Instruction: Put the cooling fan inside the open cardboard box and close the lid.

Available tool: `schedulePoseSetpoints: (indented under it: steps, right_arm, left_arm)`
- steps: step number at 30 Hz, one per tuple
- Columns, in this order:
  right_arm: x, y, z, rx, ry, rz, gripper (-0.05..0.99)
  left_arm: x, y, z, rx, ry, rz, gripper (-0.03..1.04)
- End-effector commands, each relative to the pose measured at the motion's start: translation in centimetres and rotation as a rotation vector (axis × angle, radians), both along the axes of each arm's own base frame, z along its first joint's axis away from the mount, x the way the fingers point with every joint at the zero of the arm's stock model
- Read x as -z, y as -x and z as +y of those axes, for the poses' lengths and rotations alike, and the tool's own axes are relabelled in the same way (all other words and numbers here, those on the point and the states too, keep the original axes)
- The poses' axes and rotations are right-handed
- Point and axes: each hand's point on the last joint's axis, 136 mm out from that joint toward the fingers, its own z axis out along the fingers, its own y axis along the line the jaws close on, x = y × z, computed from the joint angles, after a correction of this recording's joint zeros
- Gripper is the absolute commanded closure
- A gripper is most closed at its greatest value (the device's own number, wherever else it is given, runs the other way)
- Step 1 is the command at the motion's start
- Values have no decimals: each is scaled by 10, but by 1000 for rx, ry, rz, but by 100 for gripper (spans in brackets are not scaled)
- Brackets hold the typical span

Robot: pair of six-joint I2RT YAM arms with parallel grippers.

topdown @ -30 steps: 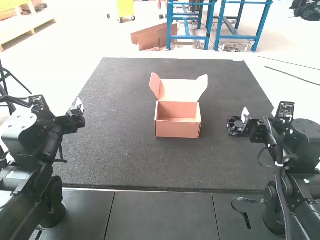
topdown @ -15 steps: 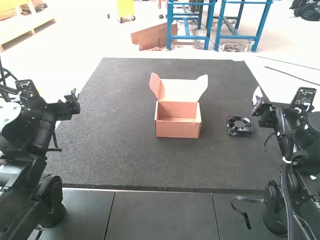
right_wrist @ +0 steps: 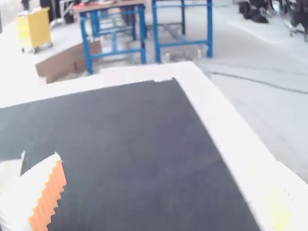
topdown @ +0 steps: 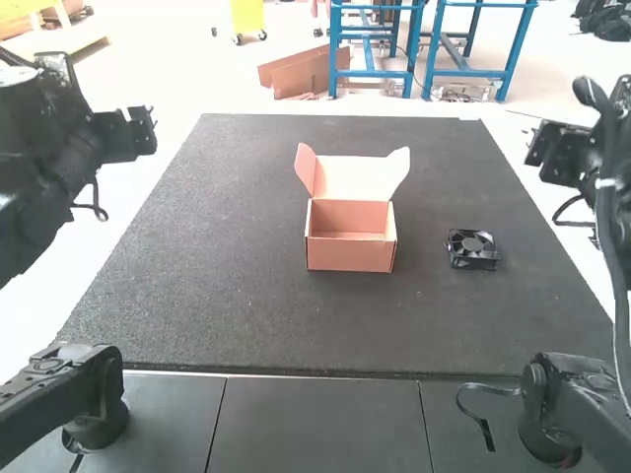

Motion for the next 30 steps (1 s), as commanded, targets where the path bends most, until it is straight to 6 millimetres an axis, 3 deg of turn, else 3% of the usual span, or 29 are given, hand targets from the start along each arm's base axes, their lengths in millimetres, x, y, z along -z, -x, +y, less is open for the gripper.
schedulePoseSetpoints:
  steps: [1,6,9,15,19,22,30]
  right_arm:
    - [-17,-20,-20,71,-12,82,2]
    - [12,-45,-27,73,-79,364,2]
    - [23,-51,-27,31,5,490,2]
    - [39,-56,-25,6,-14,600,4]
    - [75,-55,-16,-92,11,788,4]
    - [97,-49,-15,-134,21,924,4]
    - [134,-56,-13,-108,-50,1019,3]
  left_arm:
    - [-7,-14,-2,6,11,59,4]
    - [54,-33,0,-15,-15,374,4]
    - [67,-36,2,-10,-69,482,4]
    - [70,-44,4,-19,-100,585,4]
    - [63,-53,-1,-4,-107,605,4]
    - [57,-57,-13,33,-116,599,4]
    - [66,-52,-59,183,-141,625,4]
